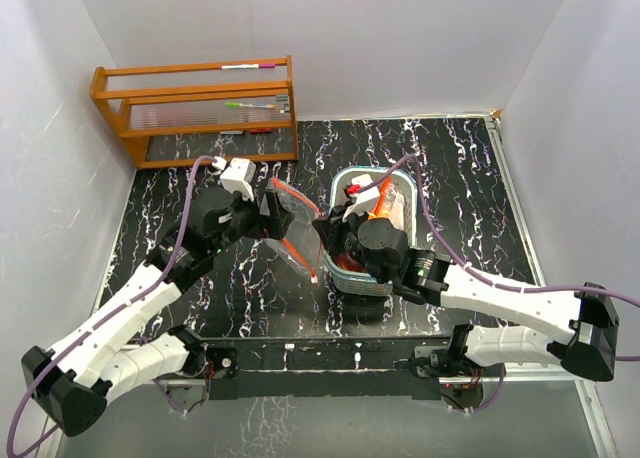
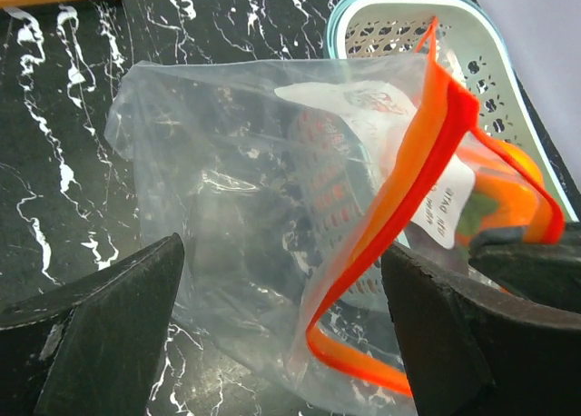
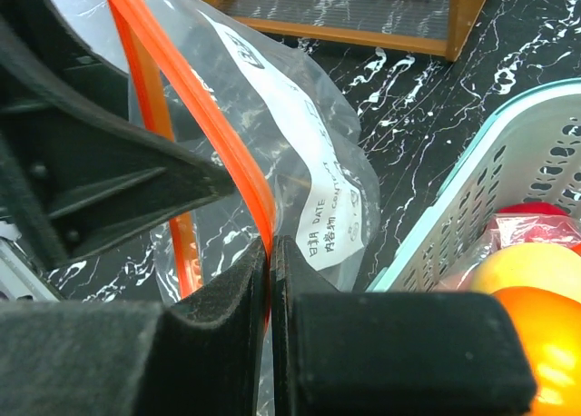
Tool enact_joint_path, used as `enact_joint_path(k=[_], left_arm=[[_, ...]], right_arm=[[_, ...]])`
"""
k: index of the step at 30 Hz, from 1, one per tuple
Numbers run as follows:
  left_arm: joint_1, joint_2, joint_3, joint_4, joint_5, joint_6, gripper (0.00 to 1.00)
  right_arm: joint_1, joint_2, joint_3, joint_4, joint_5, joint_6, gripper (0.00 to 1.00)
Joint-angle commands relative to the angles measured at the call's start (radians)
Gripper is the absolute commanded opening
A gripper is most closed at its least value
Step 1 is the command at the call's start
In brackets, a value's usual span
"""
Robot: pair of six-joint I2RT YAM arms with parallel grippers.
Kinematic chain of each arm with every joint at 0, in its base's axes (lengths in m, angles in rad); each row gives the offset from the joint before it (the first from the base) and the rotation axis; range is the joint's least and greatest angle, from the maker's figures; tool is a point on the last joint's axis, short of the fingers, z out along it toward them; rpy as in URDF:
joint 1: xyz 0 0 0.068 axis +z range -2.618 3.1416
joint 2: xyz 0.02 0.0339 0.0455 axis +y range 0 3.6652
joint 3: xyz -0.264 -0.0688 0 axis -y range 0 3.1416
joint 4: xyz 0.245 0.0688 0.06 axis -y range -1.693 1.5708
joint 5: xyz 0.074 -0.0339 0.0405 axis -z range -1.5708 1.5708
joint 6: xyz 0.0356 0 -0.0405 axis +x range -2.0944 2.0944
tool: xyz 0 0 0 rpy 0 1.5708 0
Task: Place the food in the zip-top bag and seal the zipper
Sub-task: Open the zipper of the food storage bag.
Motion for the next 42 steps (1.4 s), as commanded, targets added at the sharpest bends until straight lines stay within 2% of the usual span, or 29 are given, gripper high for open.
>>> enact_joint_path(k=[1, 8, 10, 11, 13, 14, 15, 20, 26, 32, 39, 40, 42], left_arm=[[0.002, 0.041, 0.007, 0.049, -0.003, -0.043, 0.84], [0.002, 0.06, -0.018, 0.021, -0.035, -0.055, 0.66], [0.002, 0.05, -0.017, 0.009, -0.038, -0.049, 0.57], [0.001, 0.046, -0.015, 0.002, -0.04, -0.042, 0.48], [0.002, 0.043, -0.008, -0.014, -0.043, -0.026, 0.17], [0.002, 0.041, -0.001, -0.022, -0.043, -0.016, 0.05], [0.001, 0.041, 0.005, -0.029, -0.045, -0.002, 0.0], [0.002, 0.047, 0.056, -0.058, -0.091, 0.088, 0.0], [0.002, 0.044, 0.118, -0.115, -0.171, 0.205, 0.0], [0.002, -0.022, 0.138, -0.162, -0.248, 0.251, 0.0], [0.002, -0.029, 0.136, -0.121, -0.179, 0.266, 0.0], [0.002, -0.025, 0.13, -0.108, -0.16, 0.263, 0.0], [0.002, -0.024, 0.108, -0.073, -0.112, 0.257, 0.0]], right_arm=[[-0.004, 0.0, 0.055, 0.079, -0.027, -0.001, 0.08], [-0.003, -0.034, 0.04, 0.067, 0.004, 0.008, 0.08], [-0.003, -0.045, 0.034, 0.055, 0.032, 0.011, 0.08], [-0.003, -0.049, 0.032, 0.045, 0.049, 0.018, 0.08], [-0.003, -0.054, 0.032, 0.016, 0.088, 0.033, 0.08], [-0.003, -0.056, 0.031, 0.001, 0.107, 0.039, 0.08], [-0.003, -0.058, 0.03, -0.011, 0.118, 0.043, 0.08], [-0.003, -0.082, 0.031, -0.058, 0.129, 0.038, 0.08], [-0.003, -0.121, 0.033, -0.227, 0.223, 0.093, 0.08], [-0.003, -0.197, -0.003, -0.507, 0.404, 0.321, 0.08], [-0.003, -0.272, -0.034, -0.377, 0.284, 0.157, 0.08], [-0.003, -0.267, -0.032, -0.347, 0.241, 0.109, 0.11], [-0.003, -0.247, -0.017, -0.305, 0.155, 0.04, 0.29]])
